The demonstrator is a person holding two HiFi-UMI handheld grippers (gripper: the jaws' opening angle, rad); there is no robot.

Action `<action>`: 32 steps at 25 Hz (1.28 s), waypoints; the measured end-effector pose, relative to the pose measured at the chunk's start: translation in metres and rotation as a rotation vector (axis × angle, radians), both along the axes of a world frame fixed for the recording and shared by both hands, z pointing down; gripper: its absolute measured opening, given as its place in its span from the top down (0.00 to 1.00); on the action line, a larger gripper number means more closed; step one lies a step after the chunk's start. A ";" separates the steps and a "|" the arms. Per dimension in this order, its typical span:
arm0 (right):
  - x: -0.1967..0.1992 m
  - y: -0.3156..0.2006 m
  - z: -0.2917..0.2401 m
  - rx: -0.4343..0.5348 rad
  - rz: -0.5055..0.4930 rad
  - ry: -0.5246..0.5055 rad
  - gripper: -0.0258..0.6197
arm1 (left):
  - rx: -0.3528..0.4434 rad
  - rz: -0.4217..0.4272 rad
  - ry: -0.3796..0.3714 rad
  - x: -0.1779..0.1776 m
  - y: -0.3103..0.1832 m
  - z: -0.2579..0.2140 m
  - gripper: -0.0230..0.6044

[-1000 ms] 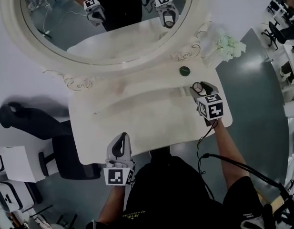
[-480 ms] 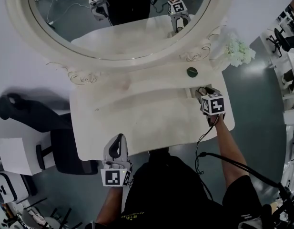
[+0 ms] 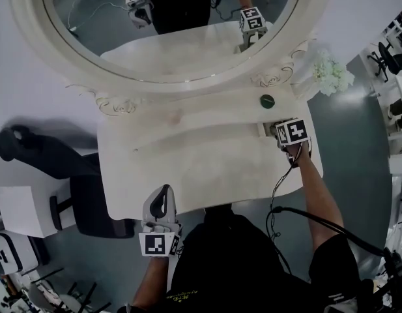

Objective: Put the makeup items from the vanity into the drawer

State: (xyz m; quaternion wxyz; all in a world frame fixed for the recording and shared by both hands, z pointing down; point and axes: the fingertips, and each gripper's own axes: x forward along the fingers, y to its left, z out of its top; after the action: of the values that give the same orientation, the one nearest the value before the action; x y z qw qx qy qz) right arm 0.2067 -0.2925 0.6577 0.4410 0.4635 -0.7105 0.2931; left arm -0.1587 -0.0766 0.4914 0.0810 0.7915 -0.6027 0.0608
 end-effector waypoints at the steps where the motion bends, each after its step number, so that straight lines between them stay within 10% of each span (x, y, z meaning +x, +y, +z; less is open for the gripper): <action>1: 0.000 -0.001 0.003 -0.030 -0.007 0.009 0.60 | -0.002 -0.002 -0.001 -0.001 0.000 0.000 0.93; 18: 0.014 0.006 0.047 -0.494 0.002 0.200 0.60 | -0.007 -0.030 0.000 -0.001 0.005 0.006 0.93; 32: 0.022 0.008 0.054 -0.545 0.019 0.274 0.60 | 0.000 -0.069 0.004 -0.006 0.018 0.002 0.93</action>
State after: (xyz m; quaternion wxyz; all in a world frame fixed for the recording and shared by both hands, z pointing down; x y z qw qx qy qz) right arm 0.2285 -0.2849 0.7120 0.6379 0.3700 -0.5353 0.4118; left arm -0.1647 -0.0586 0.4936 0.0842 0.7704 -0.6294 0.0565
